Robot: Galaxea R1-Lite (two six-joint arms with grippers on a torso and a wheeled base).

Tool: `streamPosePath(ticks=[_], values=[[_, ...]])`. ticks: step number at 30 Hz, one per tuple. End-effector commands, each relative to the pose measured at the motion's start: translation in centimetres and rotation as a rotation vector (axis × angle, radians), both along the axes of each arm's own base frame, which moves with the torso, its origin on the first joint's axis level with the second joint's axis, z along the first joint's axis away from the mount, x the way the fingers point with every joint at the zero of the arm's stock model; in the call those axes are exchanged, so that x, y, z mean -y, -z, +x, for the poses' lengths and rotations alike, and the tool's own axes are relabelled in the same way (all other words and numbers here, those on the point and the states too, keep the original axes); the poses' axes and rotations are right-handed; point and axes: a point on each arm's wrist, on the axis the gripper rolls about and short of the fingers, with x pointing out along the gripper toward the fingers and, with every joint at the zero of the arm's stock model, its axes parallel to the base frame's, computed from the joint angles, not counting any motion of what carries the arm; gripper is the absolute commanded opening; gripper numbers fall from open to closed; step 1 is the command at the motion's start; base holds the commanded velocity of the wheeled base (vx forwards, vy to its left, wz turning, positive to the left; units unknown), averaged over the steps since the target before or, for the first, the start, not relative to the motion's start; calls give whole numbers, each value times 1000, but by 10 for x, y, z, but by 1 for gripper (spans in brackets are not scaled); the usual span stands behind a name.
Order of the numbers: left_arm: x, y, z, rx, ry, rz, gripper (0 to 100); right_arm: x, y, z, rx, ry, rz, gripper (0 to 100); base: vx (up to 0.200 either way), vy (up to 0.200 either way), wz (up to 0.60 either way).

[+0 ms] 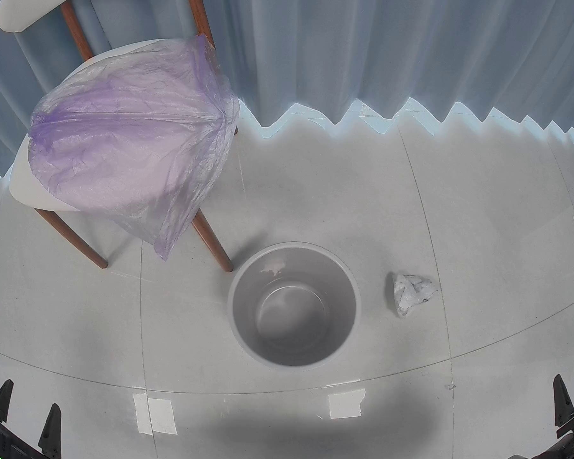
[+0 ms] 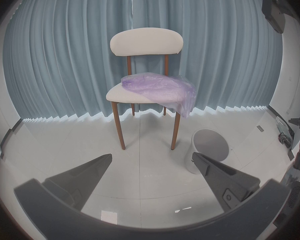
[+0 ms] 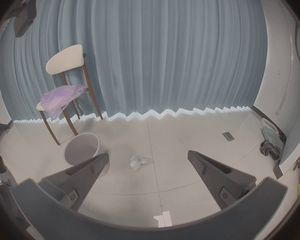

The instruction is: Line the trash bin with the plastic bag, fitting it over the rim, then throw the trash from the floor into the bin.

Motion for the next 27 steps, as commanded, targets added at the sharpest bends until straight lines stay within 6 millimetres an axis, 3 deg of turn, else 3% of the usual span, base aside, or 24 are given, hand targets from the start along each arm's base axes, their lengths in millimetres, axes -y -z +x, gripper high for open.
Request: streamPosePath(ticks=[1, 27], values=[[0, 5, 0, 0, -1, 0, 100, 0, 5, 0, -1, 0, 0, 100, 0, 0, 0], [0, 4, 0, 6, 10, 8, 100, 0, 5, 0, 1, 0, 0, 100, 0, 0, 0]])
